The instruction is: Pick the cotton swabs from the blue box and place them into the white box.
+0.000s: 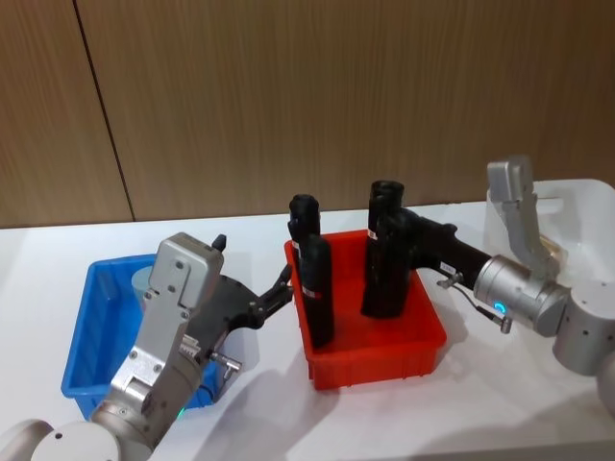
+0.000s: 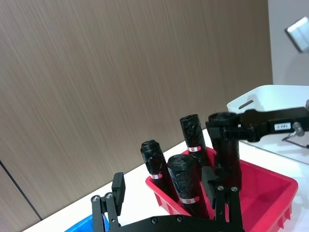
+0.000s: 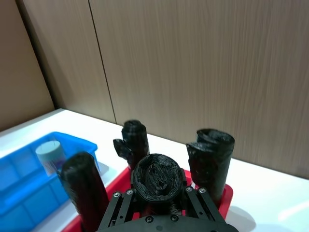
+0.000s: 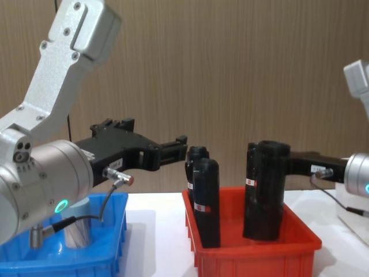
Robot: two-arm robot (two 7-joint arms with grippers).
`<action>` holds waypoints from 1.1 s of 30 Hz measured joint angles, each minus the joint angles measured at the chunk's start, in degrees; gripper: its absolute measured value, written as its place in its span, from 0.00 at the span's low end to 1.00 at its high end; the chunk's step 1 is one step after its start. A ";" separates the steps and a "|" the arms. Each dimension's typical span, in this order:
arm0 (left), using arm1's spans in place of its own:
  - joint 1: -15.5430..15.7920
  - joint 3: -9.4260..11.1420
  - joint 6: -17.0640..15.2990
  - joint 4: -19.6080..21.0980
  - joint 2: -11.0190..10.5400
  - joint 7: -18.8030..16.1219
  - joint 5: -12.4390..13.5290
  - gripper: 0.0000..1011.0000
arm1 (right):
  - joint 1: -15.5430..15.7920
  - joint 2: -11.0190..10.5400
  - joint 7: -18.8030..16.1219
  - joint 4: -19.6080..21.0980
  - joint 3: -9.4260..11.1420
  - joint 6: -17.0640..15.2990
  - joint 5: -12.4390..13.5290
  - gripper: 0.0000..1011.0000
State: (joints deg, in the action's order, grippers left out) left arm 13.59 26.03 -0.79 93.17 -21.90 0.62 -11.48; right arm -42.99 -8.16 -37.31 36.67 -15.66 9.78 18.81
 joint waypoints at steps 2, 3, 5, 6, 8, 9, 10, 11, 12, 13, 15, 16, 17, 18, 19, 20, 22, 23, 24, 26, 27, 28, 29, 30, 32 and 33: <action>0.00 0.00 0.00 0.00 0.01 0.00 0.00 0.99 | 1.03 -0.40 0.31 2.56 0.14 -0.67 0.27 0.39; 0.00 0.00 0.00 0.00 0.00 0.00 0.00 0.99 | 1.47 -0.57 0.47 3.71 0.20 -0.98 0.35 0.39; 0.00 0.00 0.00 0.00 0.00 0.00 0.00 0.99 | 3.01 -1.17 1.16 7.68 0.44 -2.20 0.71 0.38; 0.00 0.00 0.00 0.00 0.00 0.00 0.00 0.99 | 3.92 -1.57 1.65 10.18 0.60 -2.99 0.85 0.38; 0.00 0.00 0.00 0.00 0.00 0.00 0.00 0.99 | 4.98 -2.06 2.29 13.12 0.82 -3.90 1.11 0.37; 0.00 0.00 0.00 0.00 0.00 0.00 0.00 0.99 | 5.69 -2.41 2.93 15.16 0.99 -4.78 1.22 0.36; 0.00 0.00 0.00 0.00 0.00 0.00 0.00 0.99 | 6.27 -2.69 3.24 16.88 1.13 -5.17 1.28 0.36; 0.00 0.00 0.00 0.00 0.00 0.00 0.00 0.99 | 6.68 -2.90 3.72 18.08 1.25 -5.69 1.40 0.35; 0.00 0.00 0.00 0.00 0.00 0.00 0.00 0.99 | 7.46 -3.34 4.48 20.50 1.49 -6.50 1.56 0.35; 0.00 0.00 0.00 0.00 0.00 0.00 0.00 0.99 | 7.86 -3.58 4.83 21.72 1.62 -6.92 1.60 0.35; 0.00 0.00 0.00 0.00 0.00 0.00 0.00 0.99 | 8.74 -4.14 5.64 24.38 1.93 -7.65 1.63 0.35; 0.00 0.00 0.00 0.00 0.00 0.00 0.00 0.99 | 9.56 -4.69 6.64 26.66 2.29 -8.49 1.66 0.35; 0.00 0.00 0.00 0.00 0.00 0.00 0.00 0.99 | 9.91 -4.93 7.08 28.00 2.45 -8.85 1.67 0.35; 0.00 0.00 0.00 0.00 0.00 0.00 0.00 0.99 | 10.25 -5.19 7.52 29.04 2.63 -9.21 1.67 0.35; 0.00 0.00 0.00 0.00 0.00 0.00 0.00 0.99 | 10.56 -5.44 7.94 30.06 2.78 -9.55 1.67 0.35; 0.00 0.00 0.00 0.00 0.00 0.00 0.00 0.99 | 11.18 -5.96 8.97 32.00 3.15 -10.27 1.64 0.35; 0.00 0.00 0.00 0.00 0.00 0.00 0.00 0.99 | 12.12 -6.79 10.30 34.87 3.76 -11.24 1.57 0.35; 0.00 0.00 0.00 0.00 0.00 0.00 0.00 0.99 | 12.38 -7.06 10.72 35.66 3.94 -11.54 1.53 0.35; 0.00 0.00 0.00 0.00 0.00 0.00 0.00 0.99 | 12.64 -7.35 11.31 36.48 4.14 -11.91 1.46 0.35; 0.00 0.00 0.00 0.00 0.00 0.00 0.00 0.99 | 13.46 -8.20 12.64 38.82 4.82 -12.75 1.17 0.35; 0.00 0.00 0.00 0.00 0.00 0.00 0.00 0.99 | 13.68 -8.45 13.22 39.46 5.01 -13.10 1.10 0.35; 0.00 0.00 0.00 0.00 0.00 0.00 0.00 0.99 | 13.90 -8.72 13.62 40.06 5.21 -13.37 1.02 0.35; 0.00 0.00 0.00 0.00 0.00 0.00 0.00 0.99 | 14.33 -9.23 14.48 41.27 5.62 -13.87 0.81 0.35; 0.00 0.00 0.00 0.00 0.00 0.00 0.00 0.99 | 14.52 -9.48 14.93 41.76 5.82 -14.12 0.71 0.35; 0.00 0.00 0.00 0.00 0.00 0.00 0.00 0.99 | 15.13 -10.23 16.19 43.21 6.43 -14.81 0.48 0.35; 0.00 0.00 0.00 0.00 0.00 0.00 0.00 0.99 | 15.38 -10.57 16.58 43.81 6.72 -15.04 0.36 0.35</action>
State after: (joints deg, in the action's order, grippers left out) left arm 13.59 26.03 -0.80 93.18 -21.89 0.62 -11.48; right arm -27.61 -18.73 -20.73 80.48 -8.94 -5.26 19.17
